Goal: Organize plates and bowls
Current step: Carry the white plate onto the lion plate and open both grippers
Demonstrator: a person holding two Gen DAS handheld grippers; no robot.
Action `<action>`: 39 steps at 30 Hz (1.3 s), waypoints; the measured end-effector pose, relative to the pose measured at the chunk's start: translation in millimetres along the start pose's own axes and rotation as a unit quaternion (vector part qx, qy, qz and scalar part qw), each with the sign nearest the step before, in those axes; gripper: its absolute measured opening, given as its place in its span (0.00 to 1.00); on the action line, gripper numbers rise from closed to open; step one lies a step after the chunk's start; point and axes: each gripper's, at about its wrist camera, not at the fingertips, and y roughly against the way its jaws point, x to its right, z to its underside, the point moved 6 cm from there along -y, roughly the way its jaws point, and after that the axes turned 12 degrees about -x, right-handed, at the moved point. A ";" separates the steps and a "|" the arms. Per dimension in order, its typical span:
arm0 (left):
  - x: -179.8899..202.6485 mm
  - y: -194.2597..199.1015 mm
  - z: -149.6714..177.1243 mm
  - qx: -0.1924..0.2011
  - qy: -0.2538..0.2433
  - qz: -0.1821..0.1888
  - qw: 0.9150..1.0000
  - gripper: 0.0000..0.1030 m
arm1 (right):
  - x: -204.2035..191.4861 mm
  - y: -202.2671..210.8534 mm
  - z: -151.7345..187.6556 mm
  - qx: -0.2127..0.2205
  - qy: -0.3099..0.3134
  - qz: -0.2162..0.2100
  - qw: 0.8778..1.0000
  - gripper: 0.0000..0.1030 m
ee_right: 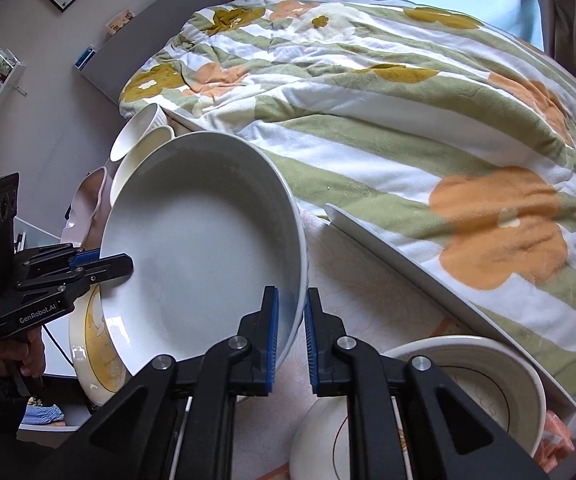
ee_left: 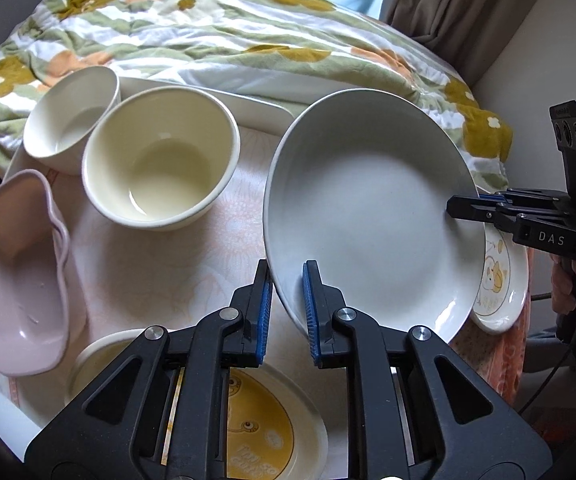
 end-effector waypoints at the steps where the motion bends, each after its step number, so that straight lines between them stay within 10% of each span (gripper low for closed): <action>1: 0.1 7.7 1.6 0.005 -0.003 0.001 1.000 0.13 | -4.4 6.6 1.0 0.005 -0.002 0.002 1.000 0.11; 16: -52.2 81.3 60.6 0.013 -0.101 0.035 0.994 0.13 | -117.1 30.8 70.2 0.078 -0.104 0.038 0.991 0.11; 29: -129.7 39.5 119.3 -0.064 -0.175 0.044 0.981 0.13 | -190.7 -46.8 127.3 0.088 -0.254 0.043 0.962 0.11; 39: -141.1 13.8 119.5 -0.076 -0.172 0.042 0.981 0.13 | -202.3 -67.3 130.0 0.086 -0.256 0.084 0.959 0.11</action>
